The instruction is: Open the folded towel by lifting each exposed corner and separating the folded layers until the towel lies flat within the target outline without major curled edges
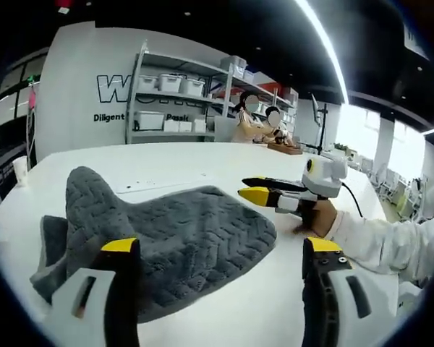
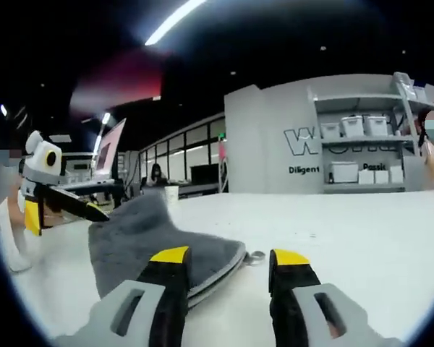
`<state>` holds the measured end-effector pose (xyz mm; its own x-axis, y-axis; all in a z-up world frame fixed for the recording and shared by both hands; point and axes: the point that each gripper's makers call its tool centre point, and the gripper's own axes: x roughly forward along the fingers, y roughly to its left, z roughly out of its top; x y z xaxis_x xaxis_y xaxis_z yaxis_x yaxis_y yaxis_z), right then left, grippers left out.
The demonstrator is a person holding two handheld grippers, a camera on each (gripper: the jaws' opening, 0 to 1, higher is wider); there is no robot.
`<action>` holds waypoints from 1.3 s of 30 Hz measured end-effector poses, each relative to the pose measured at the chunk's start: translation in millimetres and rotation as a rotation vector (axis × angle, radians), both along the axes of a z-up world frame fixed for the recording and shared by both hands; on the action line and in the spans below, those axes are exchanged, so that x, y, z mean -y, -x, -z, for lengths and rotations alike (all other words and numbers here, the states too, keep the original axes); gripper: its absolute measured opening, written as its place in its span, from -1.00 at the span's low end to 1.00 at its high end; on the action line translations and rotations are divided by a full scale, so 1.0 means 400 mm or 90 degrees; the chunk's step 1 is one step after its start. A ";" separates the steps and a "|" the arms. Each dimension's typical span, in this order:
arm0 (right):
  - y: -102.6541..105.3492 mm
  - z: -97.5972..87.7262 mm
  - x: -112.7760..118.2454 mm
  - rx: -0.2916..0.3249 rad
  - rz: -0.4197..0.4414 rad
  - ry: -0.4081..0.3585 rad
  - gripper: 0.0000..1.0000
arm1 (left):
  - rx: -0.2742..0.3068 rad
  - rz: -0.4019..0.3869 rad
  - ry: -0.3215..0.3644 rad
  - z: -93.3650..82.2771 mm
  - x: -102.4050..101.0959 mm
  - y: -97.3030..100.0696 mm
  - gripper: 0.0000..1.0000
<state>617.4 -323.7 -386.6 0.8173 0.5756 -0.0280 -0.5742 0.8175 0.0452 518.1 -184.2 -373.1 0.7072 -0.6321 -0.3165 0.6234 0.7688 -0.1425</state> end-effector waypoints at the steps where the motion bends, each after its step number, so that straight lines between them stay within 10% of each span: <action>1: -0.003 0.000 -0.001 0.000 0.000 0.000 -0.24 | -0.001 0.000 -0.001 0.001 0.000 0.000 0.83; 39: -0.102 0.082 -0.069 -0.072 -0.030 0.073 -0.71 | -0.012 0.003 -0.015 0.014 0.004 0.000 0.81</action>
